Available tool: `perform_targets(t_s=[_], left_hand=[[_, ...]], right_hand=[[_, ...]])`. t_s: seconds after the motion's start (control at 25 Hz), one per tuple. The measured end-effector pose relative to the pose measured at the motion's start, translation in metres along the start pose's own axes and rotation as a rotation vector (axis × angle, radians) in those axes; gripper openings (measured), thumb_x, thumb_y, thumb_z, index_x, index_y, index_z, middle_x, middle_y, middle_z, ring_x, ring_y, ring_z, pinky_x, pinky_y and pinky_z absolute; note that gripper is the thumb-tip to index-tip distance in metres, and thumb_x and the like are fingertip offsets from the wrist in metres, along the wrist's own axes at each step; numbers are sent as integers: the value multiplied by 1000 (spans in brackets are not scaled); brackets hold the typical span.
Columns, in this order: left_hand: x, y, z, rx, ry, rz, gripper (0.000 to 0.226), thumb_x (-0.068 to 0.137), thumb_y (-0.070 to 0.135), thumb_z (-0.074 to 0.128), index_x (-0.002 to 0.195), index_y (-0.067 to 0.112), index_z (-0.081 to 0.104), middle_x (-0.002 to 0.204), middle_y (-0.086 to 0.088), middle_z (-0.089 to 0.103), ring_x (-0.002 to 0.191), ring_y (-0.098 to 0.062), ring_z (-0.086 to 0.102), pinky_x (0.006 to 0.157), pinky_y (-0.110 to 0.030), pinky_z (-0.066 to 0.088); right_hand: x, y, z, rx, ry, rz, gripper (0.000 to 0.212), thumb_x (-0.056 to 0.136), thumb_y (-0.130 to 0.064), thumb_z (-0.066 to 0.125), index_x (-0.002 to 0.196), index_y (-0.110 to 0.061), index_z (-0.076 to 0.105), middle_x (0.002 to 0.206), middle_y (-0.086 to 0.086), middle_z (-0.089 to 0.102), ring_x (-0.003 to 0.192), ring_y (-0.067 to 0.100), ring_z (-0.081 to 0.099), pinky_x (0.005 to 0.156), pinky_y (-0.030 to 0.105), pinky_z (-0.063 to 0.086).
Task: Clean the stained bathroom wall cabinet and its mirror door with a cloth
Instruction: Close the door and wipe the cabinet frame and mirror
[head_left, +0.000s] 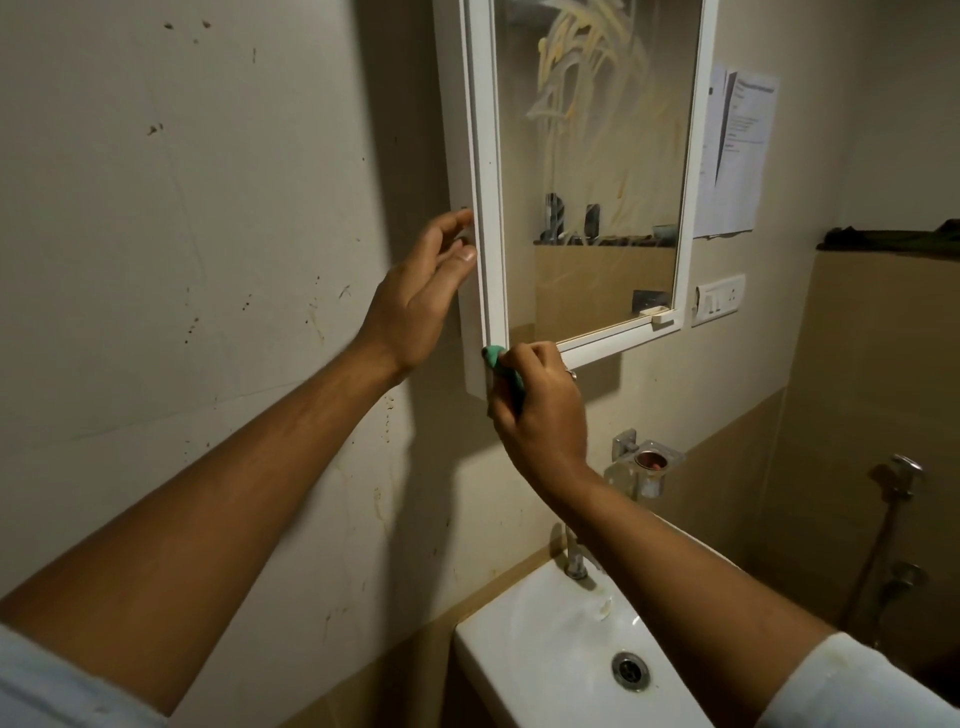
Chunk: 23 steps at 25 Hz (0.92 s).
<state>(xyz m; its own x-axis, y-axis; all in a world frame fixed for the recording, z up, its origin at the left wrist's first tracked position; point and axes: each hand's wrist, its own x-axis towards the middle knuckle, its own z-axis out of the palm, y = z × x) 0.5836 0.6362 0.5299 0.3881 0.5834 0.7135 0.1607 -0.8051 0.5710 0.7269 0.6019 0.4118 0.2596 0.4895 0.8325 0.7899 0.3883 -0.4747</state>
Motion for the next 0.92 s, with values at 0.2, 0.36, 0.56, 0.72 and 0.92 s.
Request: perform_targets(t_s=[0.2, 0.36, 0.56, 0.72, 0.92], left_hand=[[0, -2, 0, -15, -5, -2, 51, 107, 42, 39, 156, 29, 34, 159, 11, 40, 145, -6, 40, 119, -45, 38], [-1, -2, 1, 3, -2, -12, 54, 105, 45, 39, 156, 30, 33, 160, 10, 39, 146, -8, 39, 119, -46, 38], [-3, 3, 8, 29, 21, -35, 58, 101, 51, 40, 155, 31, 34, 158, 10, 42, 145, -10, 41, 118, -46, 40], [-5, 4, 12, 19, 46, -31, 57, 102, 49, 40, 155, 30, 35, 158, 9, 42, 145, -9, 41, 118, -46, 40], [-6, 6, 12, 15, 34, -41, 57, 103, 49, 40, 156, 30, 33, 160, 10, 39, 146, -8, 38, 120, -45, 37]], right_hand=[[29, -17, -5, 127, 110, -8, 14, 96, -20, 68, 108, -14, 67, 104, -1, 62, 90, 14, 60, 75, 33, 60], [4, -5, 12, -51, 103, -89, 20, 95, -20, 70, 114, -14, 65, 107, 3, 59, 91, 18, 58, 65, 31, 57], [-1, 8, 3, -265, -5, -288, 18, 92, -21, 74, 105, -13, 65, 101, 6, 62, 84, 21, 59, 59, 33, 58], [-5, -1, 14, -161, 26, -132, 14, 89, -16, 74, 100, -15, 64, 98, 3, 58, 84, 16, 53, 62, 32, 57], [8, 53, -13, -396, -185, -737, 21, 96, -22, 69, 115, -14, 69, 110, 12, 63, 91, 26, 61, 63, 36, 57]])
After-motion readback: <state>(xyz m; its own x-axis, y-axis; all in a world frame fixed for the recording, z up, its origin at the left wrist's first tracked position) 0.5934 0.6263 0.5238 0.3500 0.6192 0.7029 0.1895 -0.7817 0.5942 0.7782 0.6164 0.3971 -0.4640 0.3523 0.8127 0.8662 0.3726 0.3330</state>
